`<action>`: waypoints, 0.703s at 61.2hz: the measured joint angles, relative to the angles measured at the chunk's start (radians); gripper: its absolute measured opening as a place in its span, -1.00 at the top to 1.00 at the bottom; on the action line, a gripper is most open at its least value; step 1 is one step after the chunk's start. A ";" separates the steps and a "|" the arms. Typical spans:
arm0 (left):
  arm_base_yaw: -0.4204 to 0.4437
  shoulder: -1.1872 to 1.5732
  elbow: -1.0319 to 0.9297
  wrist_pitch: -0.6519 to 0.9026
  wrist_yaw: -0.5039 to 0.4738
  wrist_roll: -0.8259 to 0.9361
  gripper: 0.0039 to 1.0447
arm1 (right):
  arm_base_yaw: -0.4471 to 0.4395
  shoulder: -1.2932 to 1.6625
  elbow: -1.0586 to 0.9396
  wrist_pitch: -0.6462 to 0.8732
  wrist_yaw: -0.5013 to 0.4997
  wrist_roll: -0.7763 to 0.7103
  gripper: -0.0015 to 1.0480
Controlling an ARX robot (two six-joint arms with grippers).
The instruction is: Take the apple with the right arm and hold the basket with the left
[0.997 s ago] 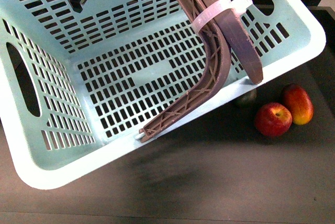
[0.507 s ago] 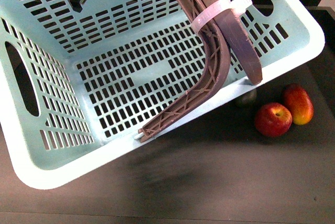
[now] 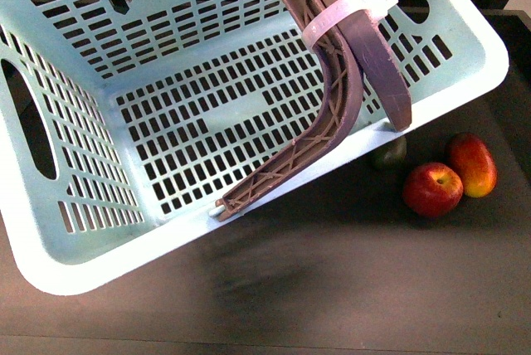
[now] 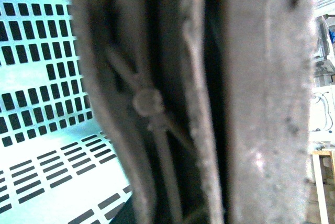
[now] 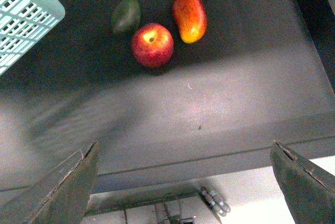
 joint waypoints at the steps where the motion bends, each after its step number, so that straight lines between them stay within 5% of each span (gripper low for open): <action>1: 0.000 0.000 0.000 0.000 0.000 0.000 0.74 | 0.003 0.041 0.006 0.031 -0.005 -0.006 -0.83; 18: 0.000 0.000 0.000 0.000 0.000 -0.001 0.74 | 0.045 0.616 0.158 0.396 0.007 -0.132 -0.83; 43: 0.000 0.000 0.000 0.000 0.001 -0.001 0.74 | 0.130 1.168 0.513 0.391 0.055 -0.119 -0.83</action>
